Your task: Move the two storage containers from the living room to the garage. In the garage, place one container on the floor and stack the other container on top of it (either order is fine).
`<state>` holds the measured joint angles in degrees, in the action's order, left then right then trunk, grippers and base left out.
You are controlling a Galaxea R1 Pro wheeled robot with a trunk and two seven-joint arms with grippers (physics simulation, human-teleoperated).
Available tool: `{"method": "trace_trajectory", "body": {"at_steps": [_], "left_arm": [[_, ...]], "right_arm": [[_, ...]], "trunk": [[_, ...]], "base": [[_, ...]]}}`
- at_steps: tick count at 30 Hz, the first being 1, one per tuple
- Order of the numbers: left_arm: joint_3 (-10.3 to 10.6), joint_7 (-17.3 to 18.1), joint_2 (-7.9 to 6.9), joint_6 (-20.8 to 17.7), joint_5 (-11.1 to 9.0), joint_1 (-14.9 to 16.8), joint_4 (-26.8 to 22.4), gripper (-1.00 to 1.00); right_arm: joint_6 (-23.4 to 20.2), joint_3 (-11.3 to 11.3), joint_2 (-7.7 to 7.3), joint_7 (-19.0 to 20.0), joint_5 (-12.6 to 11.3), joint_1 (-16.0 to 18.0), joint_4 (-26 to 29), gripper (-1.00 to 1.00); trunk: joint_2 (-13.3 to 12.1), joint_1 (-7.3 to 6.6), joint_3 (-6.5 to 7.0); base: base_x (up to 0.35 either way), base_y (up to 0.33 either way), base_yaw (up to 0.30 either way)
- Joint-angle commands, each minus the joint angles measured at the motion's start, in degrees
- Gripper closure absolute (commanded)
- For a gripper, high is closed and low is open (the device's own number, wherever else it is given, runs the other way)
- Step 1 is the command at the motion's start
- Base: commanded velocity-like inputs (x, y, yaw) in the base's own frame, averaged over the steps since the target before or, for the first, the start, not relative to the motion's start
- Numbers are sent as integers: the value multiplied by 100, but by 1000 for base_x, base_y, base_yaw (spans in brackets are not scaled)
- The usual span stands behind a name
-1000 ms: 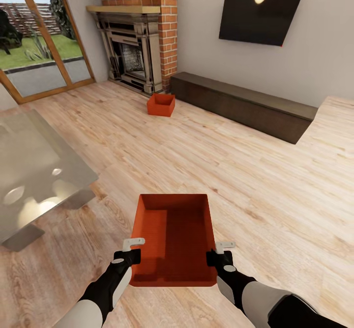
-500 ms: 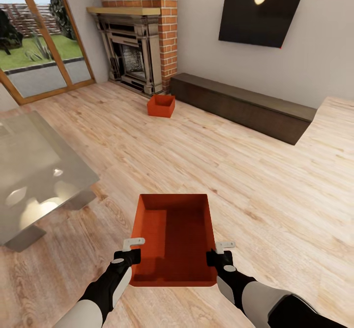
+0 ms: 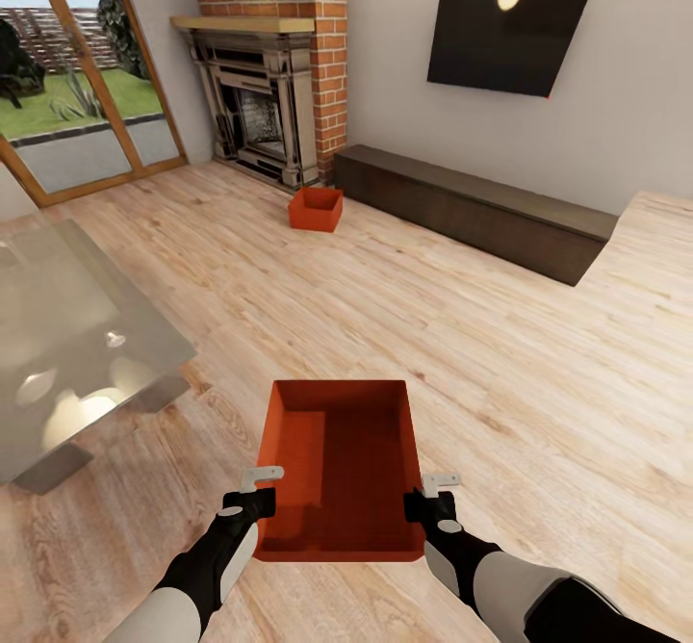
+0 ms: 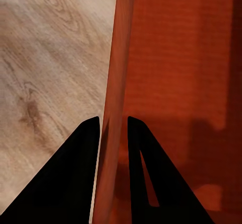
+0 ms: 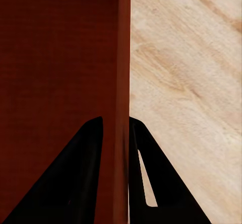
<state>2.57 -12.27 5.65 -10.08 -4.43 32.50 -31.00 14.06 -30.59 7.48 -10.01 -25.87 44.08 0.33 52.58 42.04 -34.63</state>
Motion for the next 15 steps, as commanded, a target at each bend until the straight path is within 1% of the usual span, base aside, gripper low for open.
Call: {"method": "trace_trajectory", "body": {"at_steps": [1, 3, 15], "left_arm": [[-37, -86, -2, -47, 74, 2, -22, 100], [-37, -88, -2, -47, 75, 2, -27, 100], [-43, -113, -2, -47, 74, 2, -46, 100]], "right_arm": [[44, 124, 0, -36, -138, 4, -15, 100], [44, 125, -1, -36, -138, 4, -15, 100], [52, 124, 7, -36, -138, 4, -15, 100]], "trunk": [[-38, -22, 14], [-118, -66, 50], [-118, -66, 131]], "base": [[0, 0, 0], [0, 0, 0], [0, 0, 0]]}}
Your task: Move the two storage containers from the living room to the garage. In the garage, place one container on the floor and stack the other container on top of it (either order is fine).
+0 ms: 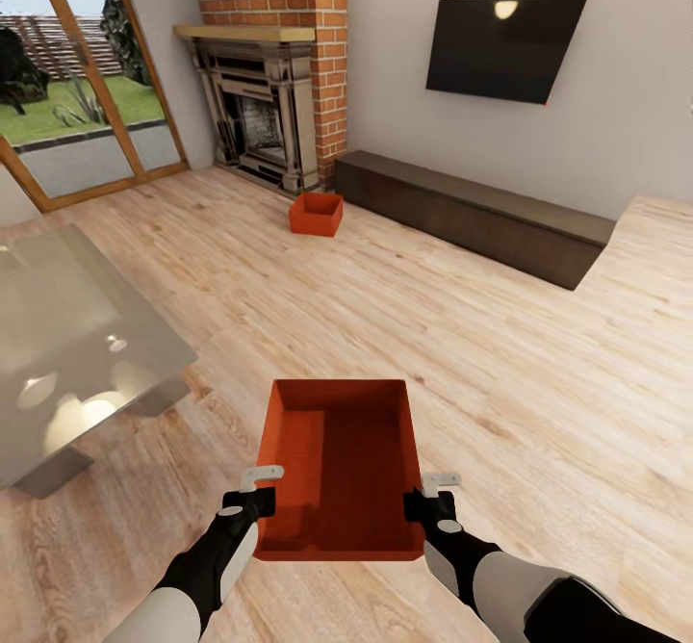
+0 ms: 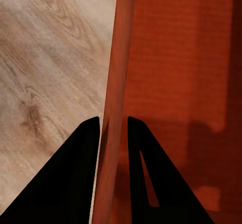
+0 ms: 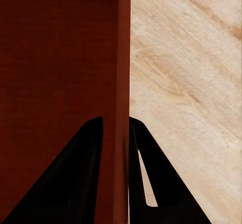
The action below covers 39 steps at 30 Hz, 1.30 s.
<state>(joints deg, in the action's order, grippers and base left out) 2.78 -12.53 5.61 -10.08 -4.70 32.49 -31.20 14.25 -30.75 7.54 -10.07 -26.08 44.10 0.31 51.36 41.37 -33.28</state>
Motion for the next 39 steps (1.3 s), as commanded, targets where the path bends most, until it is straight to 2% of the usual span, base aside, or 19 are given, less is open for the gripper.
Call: {"method": "trace_trajectory", "body": {"at_steps": [1, 39], "left_arm": [[-64, -88, 1, -47, 101, 3, -26, 100], [-67, -118, -5, -41, 109, 3, -35, 100]], "right_arm": [[33, 140, 1, -31, -116, 2, -14, 100], [34, 140, 2, -31, -116, 2, -14, 100]], "trunk": [[4, 1, 4], [4, 1, 343]], "base": [[0, 0, 0], [0, 0, 0]]}}
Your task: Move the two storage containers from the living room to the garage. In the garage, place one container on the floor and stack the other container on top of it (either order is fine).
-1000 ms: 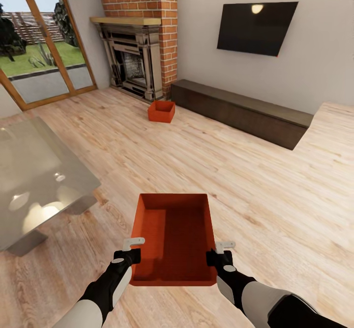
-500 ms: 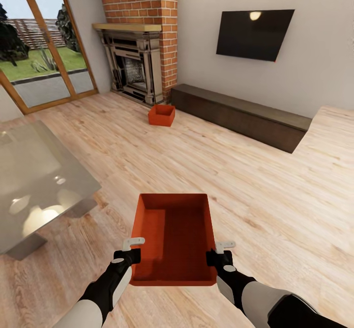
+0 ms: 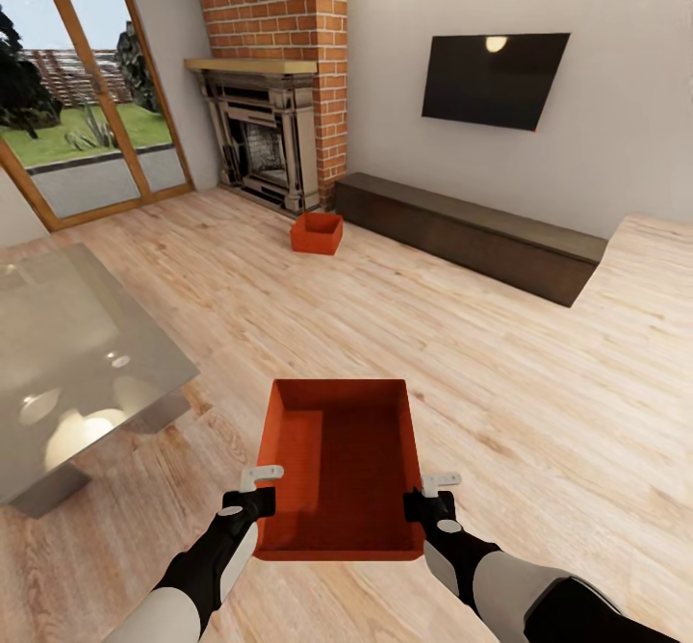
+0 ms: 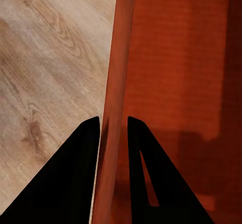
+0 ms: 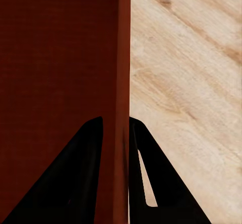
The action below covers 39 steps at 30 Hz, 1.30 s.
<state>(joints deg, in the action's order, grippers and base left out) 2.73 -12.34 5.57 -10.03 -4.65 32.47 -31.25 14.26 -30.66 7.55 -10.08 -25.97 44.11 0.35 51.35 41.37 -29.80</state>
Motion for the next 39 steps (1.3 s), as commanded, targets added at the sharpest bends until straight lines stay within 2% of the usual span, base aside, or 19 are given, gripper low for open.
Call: {"method": "trace_trajectory", "body": {"at_steps": [1, 39], "left_arm": [[-62, -137, 1, -45, 104, 5, -30, 100], [-62, -142, -3, -43, 104, 5, -30, 100]], "right_arm": [[33, 131, 0, -29, -128, 1, -17, 100], [33, 131, 0, -29, -128, 1, -17, 100]], "trunk": [[4, 1, 4], [4, 1, 347]], "base": [[0, 0, 0], [0, 0, 0]]}}
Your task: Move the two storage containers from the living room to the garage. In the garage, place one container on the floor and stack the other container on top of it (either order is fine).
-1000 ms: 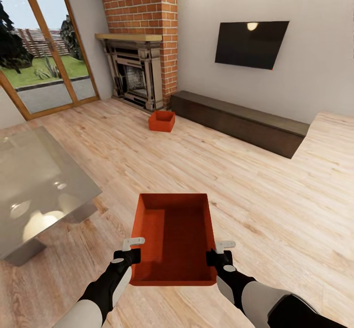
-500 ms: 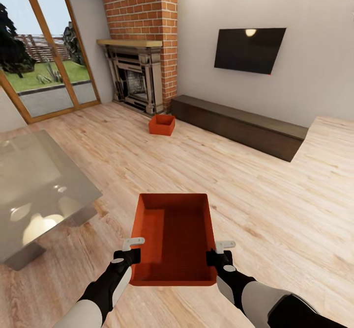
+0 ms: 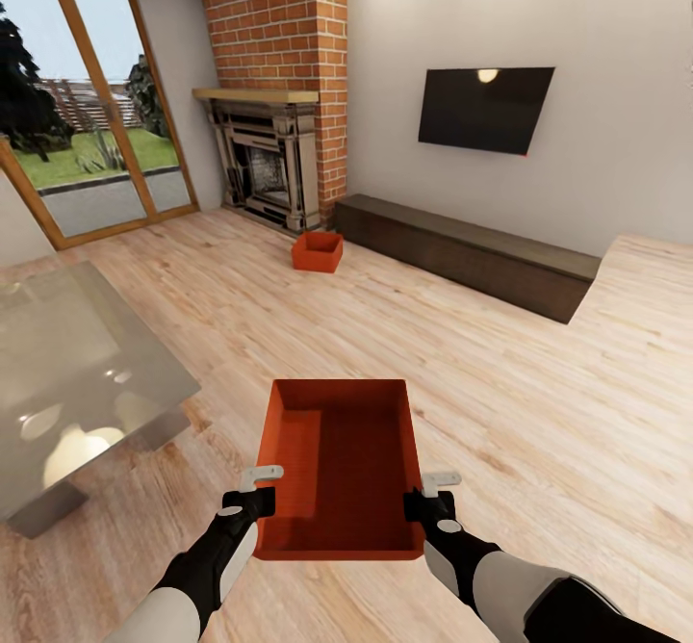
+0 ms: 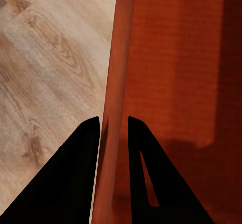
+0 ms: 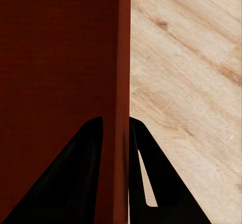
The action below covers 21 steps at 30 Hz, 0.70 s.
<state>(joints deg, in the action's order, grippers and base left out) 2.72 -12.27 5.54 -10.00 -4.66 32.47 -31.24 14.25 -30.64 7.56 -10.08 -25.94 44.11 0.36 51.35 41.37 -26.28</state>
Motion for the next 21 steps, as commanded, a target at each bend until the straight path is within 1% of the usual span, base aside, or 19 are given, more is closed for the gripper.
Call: {"method": "trace_trajectory", "body": {"at_steps": [1, 21], "left_arm": [[-61, -150, -1, -46, 105, 5, -31, 100], [-61, -152, -1, -47, 102, 5, -31, 100]], "right_arm": [[34, 128, 0, -29, -131, 1, -18, 100], [34, 128, 0, -29, -131, 1, -18, 100]], "trunk": [[4, 1, 4], [4, 1, 184]], "base": [[0, 0, 0], [0, 0, 0]]}}
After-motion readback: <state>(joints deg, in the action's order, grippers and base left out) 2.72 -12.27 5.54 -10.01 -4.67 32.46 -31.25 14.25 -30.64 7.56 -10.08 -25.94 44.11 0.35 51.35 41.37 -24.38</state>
